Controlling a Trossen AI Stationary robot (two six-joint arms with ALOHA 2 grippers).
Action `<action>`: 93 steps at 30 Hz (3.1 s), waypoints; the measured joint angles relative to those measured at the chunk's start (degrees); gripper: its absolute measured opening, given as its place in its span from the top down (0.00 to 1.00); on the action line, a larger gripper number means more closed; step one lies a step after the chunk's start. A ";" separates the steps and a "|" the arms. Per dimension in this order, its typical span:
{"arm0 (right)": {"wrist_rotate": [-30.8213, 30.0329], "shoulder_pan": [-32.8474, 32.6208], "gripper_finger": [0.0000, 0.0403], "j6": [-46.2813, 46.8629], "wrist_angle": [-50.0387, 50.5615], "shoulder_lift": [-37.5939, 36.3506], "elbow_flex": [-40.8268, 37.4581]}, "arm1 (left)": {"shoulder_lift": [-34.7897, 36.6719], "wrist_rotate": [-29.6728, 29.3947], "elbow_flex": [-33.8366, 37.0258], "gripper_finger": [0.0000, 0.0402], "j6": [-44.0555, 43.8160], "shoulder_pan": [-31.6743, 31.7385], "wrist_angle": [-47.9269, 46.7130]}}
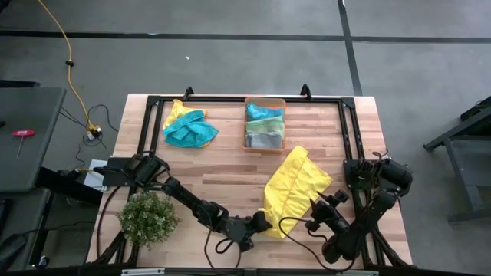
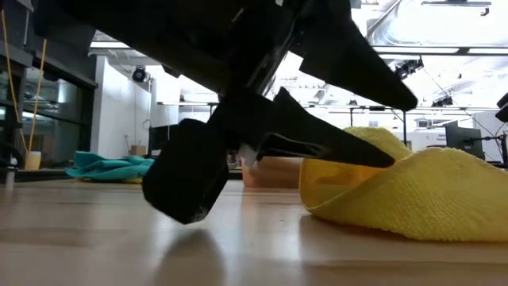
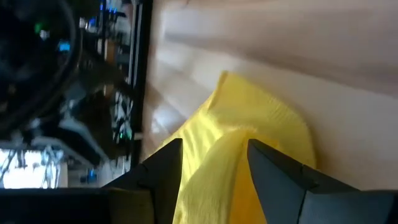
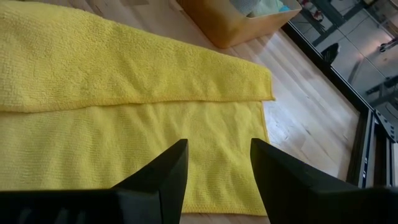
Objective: Fold microfiber towels
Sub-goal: Fold the right yellow microfiber cloth
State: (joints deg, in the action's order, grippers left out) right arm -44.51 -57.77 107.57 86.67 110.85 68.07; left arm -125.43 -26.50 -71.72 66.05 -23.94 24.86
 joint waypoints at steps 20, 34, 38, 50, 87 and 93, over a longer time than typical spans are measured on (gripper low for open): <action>-0.22 0.01 0.59 0.00 -0.01 0.00 0.00 | 0.00 1.63 0.00 0.57 8.68 2.07 3.22; -0.37 0.01 0.59 0.00 -0.11 0.00 0.00 | 0.02 3.50 -0.02 0.57 5.29 3.57 2.59; -0.39 0.01 0.59 0.00 -0.11 0.00 0.00 | 0.02 1.03 0.00 0.57 7.22 2.56 0.14; -0.37 0.01 0.59 0.00 -0.97 0.00 0.00 | 0.07 -1.98 -0.03 0.57 9.83 1.53 -3.80; -1.90 0.03 0.59 0.00 -1.11 0.00 0.00 | 0.02 7.83 0.00 0.57 14.35 4.21 6.47; -1.90 0.03 0.59 0.00 -1.18 0.00 0.00 | 0.02 8.56 0.00 0.57 15.61 4.12 6.32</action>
State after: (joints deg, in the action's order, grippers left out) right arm -46.41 -57.74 107.57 85.49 110.85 68.07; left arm -125.40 -17.93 -71.72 81.67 -19.82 31.19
